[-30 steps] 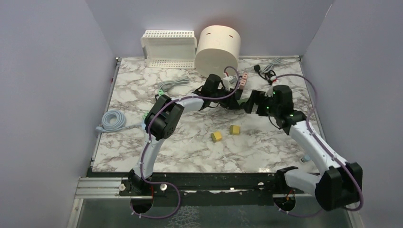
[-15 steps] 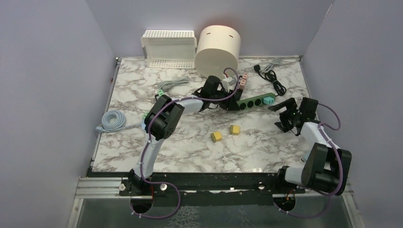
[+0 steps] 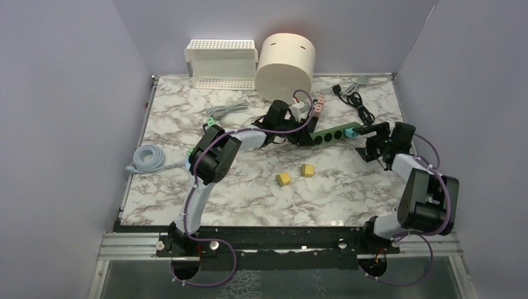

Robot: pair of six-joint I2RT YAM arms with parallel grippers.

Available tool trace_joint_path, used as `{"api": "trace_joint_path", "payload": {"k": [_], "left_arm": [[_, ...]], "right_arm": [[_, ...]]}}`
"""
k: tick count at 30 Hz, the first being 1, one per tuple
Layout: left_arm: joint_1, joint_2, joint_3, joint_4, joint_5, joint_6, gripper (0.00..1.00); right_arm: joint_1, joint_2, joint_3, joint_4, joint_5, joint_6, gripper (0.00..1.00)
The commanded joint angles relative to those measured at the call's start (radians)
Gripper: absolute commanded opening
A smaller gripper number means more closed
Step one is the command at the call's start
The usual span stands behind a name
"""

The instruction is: Pull the plug off the socket

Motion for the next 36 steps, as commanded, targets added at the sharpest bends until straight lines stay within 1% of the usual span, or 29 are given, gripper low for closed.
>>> {"api": "trace_joint_path", "payload": {"k": [1, 11, 17, 20, 31, 34, 36], "left_arm": [[-0.002, -0.060, -0.003, 0.009, -0.011, 0.018, 0.00], [-0.002, -0.059, -0.002, -0.014, -0.018, 0.033, 0.00], [-0.004, -0.058, -0.002, -0.012, -0.015, 0.033, 0.00], [-0.004, -0.054, -0.002, -0.012, -0.016, 0.032, 0.00], [-0.009, -0.048, 0.007, -0.017, -0.015, 0.029, 0.00], [-0.010, -0.048, 0.009, -0.017, -0.016, 0.029, 0.00], [-0.010, -0.048, 0.010, -0.019, -0.017, 0.031, 0.00]], "right_arm": [[-0.005, 0.073, 0.041, 0.065, -0.022, 0.058, 0.81], [-0.003, 0.189, 0.102, 0.153, -0.058, 0.089, 0.69], [0.005, 0.215, 0.109, 0.166, -0.065, 0.097, 0.67], [0.023, 0.219, 0.110, 0.177, -0.063, 0.102, 0.64], [0.066, 0.259, 0.149, 0.176, -0.055, 0.113, 0.59], [0.069, 0.267, 0.144, 0.177, -0.052, 0.113, 0.51], [0.069, 0.267, 0.137, 0.174, -0.047, 0.106, 0.42]]}}
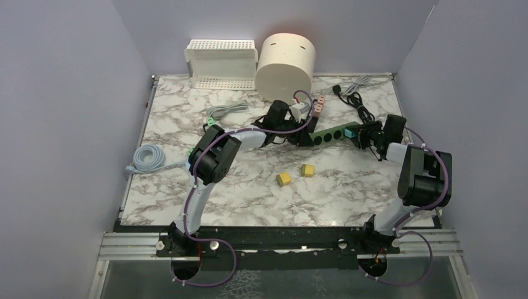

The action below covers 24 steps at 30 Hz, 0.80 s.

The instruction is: Pull the plug off the socket

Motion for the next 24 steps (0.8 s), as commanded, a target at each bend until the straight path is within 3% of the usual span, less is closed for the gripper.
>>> {"api": "trace_joint_path", "payload": {"k": [1, 3, 4, 9, 13, 16, 21, 24], "left_arm": [[-0.004, -0.044, 0.010, 0.001, -0.013, 0.007, 0.00], [-0.004, -0.044, 0.013, -0.006, -0.017, 0.009, 0.00], [-0.004, -0.043, 0.013, -0.008, -0.020, 0.008, 0.00], [-0.004, -0.027, 0.024, -0.008, -0.024, -0.009, 0.00], [-0.004, -0.016, 0.031, 0.013, -0.007, -0.038, 0.00], [-0.002, -0.004, 0.039, 0.039, 0.016, -0.078, 0.00], [-0.001, 0.020, 0.066, 0.082, 0.057, -0.163, 0.00], [-0.001, 0.020, 0.075, 0.118, 0.080, -0.215, 0.00]], "right_arm": [[0.007, 0.012, 0.013, 0.017, -0.004, -0.003, 0.34], [0.007, 0.003, 0.011, 0.004, -0.001, -0.023, 0.06], [0.007, -0.006, 0.012, -0.012, 0.002, -0.032, 0.02], [0.008, -0.078, 0.023, -0.046, 0.034, -0.146, 0.01], [0.022, -0.155, 0.063, -0.128, 0.174, -0.288, 0.01], [0.024, -0.228, -0.039, 0.030, 0.205, -0.268, 0.01], [0.024, -0.218, -0.210, 0.382, 0.060, -0.152, 0.01], [0.024, -0.191, -0.267, 0.510, 0.009, -0.123, 0.01]]}}
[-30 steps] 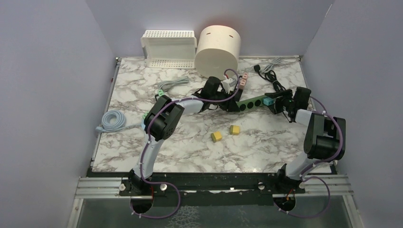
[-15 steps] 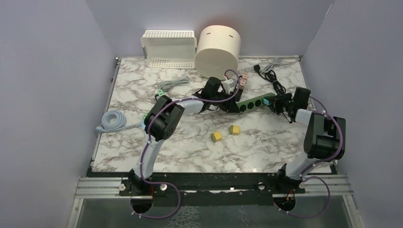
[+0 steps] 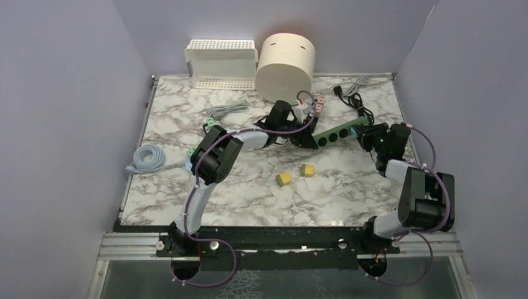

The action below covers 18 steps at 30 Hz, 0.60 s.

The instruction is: Pull the plug off the socket

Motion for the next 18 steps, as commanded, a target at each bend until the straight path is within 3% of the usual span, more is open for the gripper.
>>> {"api": "trace_joint_path", "payload": {"k": [1, 5, 7, 9, 12, 14, 16, 18], "left_arm": [[0.011, 0.013, 0.056, 0.113, 0.026, -0.161, 0.00], [0.014, 0.015, 0.066, 0.155, 0.048, -0.223, 0.00], [0.014, 0.016, 0.073, 0.158, 0.046, -0.236, 0.00], [0.012, 0.015, 0.074, 0.158, 0.036, -0.238, 0.00], [0.011, 0.007, 0.065, 0.157, 0.021, -0.230, 0.00], [0.010, 0.006, 0.060, 0.157, 0.015, -0.227, 0.00], [0.007, 0.006, 0.060, 0.157, 0.010, -0.225, 0.00], [0.005, 0.008, 0.065, 0.157, 0.008, -0.227, 0.00]], "right_arm": [[0.012, 0.034, -0.080, 0.309, -0.130, -0.005, 0.01], [0.015, 0.060, -0.031, 0.276, -0.217, -0.102, 0.01], [0.028, 0.051, 0.050, 0.066, -0.168, -0.196, 0.01], [0.063, 0.025, 0.143, -0.182, -0.009, -0.301, 0.01], [0.100, 0.033, 0.286, -0.526, 0.239, -0.355, 0.01], [0.101, 0.072, 0.375, -0.691, 0.302, -0.362, 0.01], [0.101, 0.086, 0.409, -0.750, 0.293, -0.367, 0.01], [0.101, 0.064, 0.375, -0.684, 0.185, -0.372, 0.01]]}}
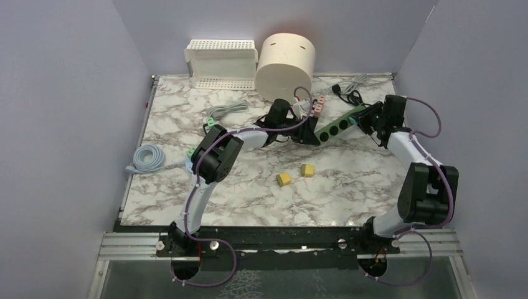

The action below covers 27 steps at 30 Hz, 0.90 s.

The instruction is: Pull the plug off the socket

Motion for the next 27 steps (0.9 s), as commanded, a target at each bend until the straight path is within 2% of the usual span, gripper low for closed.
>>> {"api": "trace_joint_path", "payload": {"k": [1, 3, 5, 7, 8, 9, 11, 13, 15, 17, 20, 22, 24, 25, 27], "left_arm": [[-0.007, -0.015, 0.055, 0.075, -0.027, -0.052, 0.00], [-0.007, -0.013, 0.061, 0.075, -0.025, -0.055, 0.00], [-0.007, -0.013, 0.066, 0.075, -0.024, -0.058, 0.00], [-0.008, -0.016, 0.068, 0.075, -0.026, -0.058, 0.00], [-0.008, -0.018, 0.068, 0.075, -0.025, -0.058, 0.00], [-0.008, -0.020, 0.067, 0.073, -0.025, -0.057, 0.00], [-0.008, -0.024, 0.065, 0.072, -0.025, -0.055, 0.00], [-0.008, -0.026, 0.062, 0.072, -0.025, -0.055, 0.00], [-0.008, -0.026, 0.064, 0.072, -0.025, -0.055, 0.00], [-0.008, -0.023, 0.069, 0.072, -0.026, -0.058, 0.00], [-0.008, -0.018, 0.081, 0.071, -0.021, -0.061, 0.00], [-0.008, -0.014, 0.087, 0.070, -0.018, -0.064, 0.00], [-0.008, -0.016, 0.092, 0.070, -0.016, -0.064, 0.00], [-0.008, -0.017, 0.093, 0.070, -0.016, -0.064, 0.00], [-0.008, -0.018, 0.096, 0.068, -0.014, -0.064, 0.00]], "right_arm": [[0.007, -0.020, -0.056, -0.056, -0.093, -0.152, 0.01], [0.007, -0.052, -0.167, 0.196, -0.328, -0.117, 0.01], [0.007, -0.045, -0.275, 0.537, -0.551, -0.020, 0.01], [0.008, -0.010, -0.346, 0.792, -0.652, 0.110, 0.01], [0.008, 0.006, -0.356, 0.833, -0.664, 0.137, 0.01], [0.008, 0.010, -0.345, 0.793, -0.654, 0.126, 0.01], [0.018, -0.014, -0.280, 0.554, -0.549, 0.010, 0.01], [0.058, -0.069, -0.200, 0.296, -0.312, -0.120, 0.01], [0.109, -0.110, -0.135, 0.107, -0.040, -0.194, 0.01], [0.136, -0.130, -0.086, -0.023, 0.161, -0.214, 0.01], [0.137, -0.154, -0.095, -0.056, 0.246, -0.217, 0.01], [0.136, -0.194, -0.160, 0.060, 0.120, -0.263, 0.01], [0.136, -0.239, -0.268, 0.280, -0.124, -0.282, 0.01], [0.136, -0.249, -0.328, 0.429, -0.319, -0.262, 0.01], [0.135, -0.216, -0.382, 0.677, -0.564, -0.179, 0.01]]}}
